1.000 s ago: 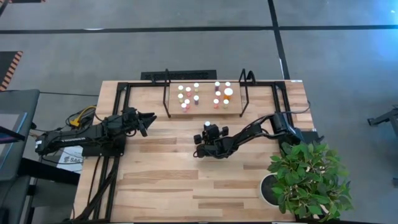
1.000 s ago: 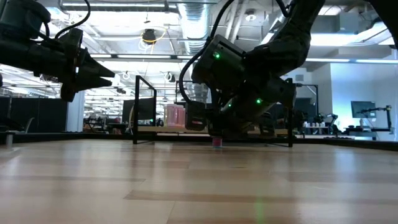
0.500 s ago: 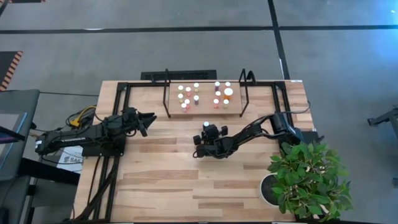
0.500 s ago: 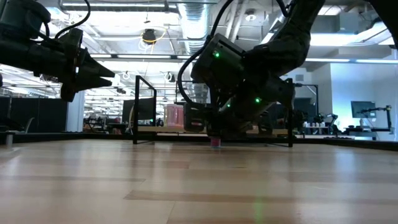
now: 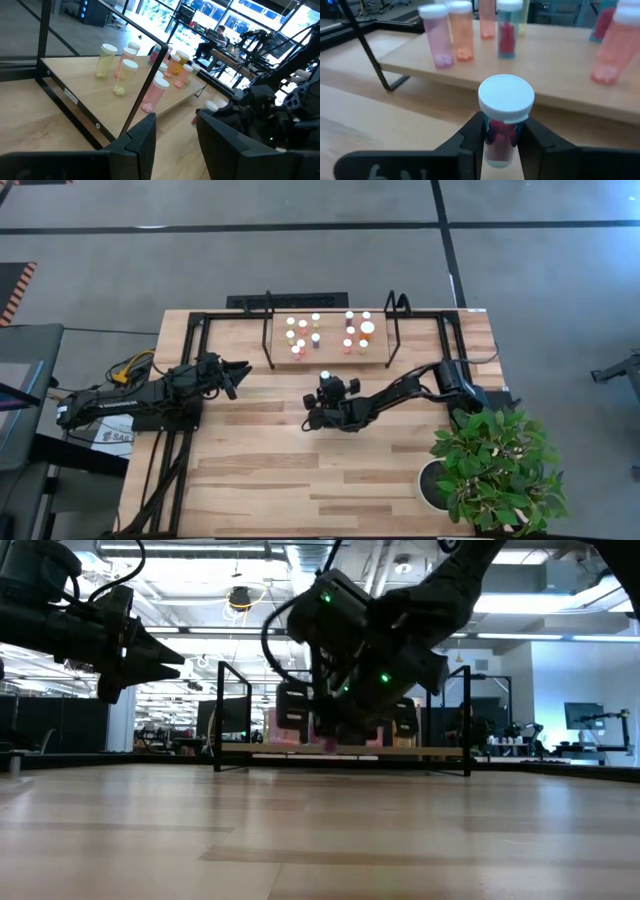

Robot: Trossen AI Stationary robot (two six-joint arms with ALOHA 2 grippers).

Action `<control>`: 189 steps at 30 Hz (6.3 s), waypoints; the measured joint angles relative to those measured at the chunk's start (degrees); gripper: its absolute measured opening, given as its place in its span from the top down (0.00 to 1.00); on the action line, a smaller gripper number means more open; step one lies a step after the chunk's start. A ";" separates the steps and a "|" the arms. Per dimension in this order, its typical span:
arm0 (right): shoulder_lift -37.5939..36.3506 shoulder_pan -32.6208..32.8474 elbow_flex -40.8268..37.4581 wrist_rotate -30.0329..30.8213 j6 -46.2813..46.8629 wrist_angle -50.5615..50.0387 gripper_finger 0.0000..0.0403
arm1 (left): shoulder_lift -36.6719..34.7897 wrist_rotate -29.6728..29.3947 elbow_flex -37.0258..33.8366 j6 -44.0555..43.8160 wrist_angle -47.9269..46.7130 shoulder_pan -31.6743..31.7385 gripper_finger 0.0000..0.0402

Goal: Pick and place medicine bottles onto shelf by color
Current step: Put the blue pill bottle on the shelf, then return to Home Position

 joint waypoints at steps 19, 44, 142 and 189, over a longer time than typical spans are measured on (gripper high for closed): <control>0.00 -5.66 7.48 1.83 -7.42 0.07 0.75 | 0.02 0.02 0.00 0.00 -0.01 0.01 0.68; 0.00 -12.48 7.61 -5.69 -8.31 0.02 0.75 | 0.02 0.01 0.00 0.00 -0.01 0.02 0.68; -0.04 1.58 7.59 3.74 2.27 -14.80 0.38 | 0.00 0.01 0.00 0.00 -0.01 0.00 0.68; -45.87 27.43 -6.28 -2.52 19.00 -59.54 0.38 | 0.00 0.00 0.00 0.00 0.00 0.02 0.68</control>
